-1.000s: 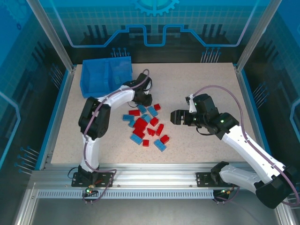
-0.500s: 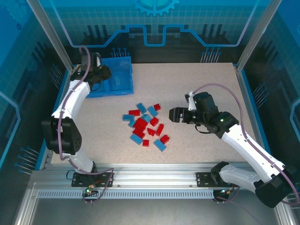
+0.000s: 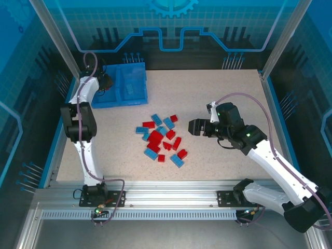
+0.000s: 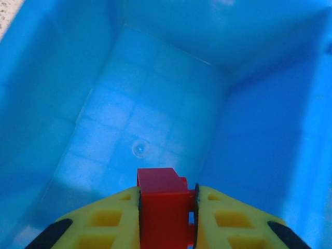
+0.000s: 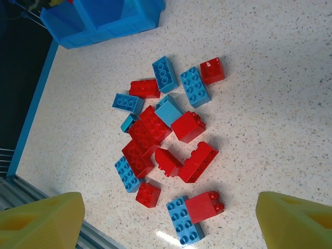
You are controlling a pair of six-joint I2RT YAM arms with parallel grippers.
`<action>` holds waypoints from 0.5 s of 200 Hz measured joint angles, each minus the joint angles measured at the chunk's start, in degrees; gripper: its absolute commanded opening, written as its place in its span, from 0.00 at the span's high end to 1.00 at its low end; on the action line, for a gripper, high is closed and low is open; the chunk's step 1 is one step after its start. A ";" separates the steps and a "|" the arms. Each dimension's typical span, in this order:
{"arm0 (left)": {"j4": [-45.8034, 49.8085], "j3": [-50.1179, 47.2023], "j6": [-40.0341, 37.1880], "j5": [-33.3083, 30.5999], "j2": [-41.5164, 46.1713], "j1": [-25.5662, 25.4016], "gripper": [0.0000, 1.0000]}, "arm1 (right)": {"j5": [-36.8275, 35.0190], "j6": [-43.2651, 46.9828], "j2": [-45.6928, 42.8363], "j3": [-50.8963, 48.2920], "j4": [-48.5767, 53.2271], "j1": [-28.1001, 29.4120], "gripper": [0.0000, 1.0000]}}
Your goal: Sort the legos into containers by color
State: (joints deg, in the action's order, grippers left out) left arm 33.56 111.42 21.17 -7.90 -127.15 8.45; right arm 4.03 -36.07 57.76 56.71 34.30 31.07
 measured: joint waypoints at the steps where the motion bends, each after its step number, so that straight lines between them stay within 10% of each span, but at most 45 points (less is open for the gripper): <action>1: 0.04 0.07 -0.11 0.02 -0.13 0.00 0.63 | -0.04 0.00 -0.04 0.00 0.02 0.00 0.13; 63: 1.88 0.70 1.01 1.70 -1.64 0.83 0.57 | -1.92 0.04 -1.44 -0.02 1.22 0.00 0.12; 100: -3.63 -15.28 6.43 6.58 13.27 0.81 0.59 | -2.51 1.95 3.15 0.48 0.63 0.02 0.13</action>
State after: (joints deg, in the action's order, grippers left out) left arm 29.93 96.14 27.59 -1.32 -113.89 9.26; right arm 1.52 -34.13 60.90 57.19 34.94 31.09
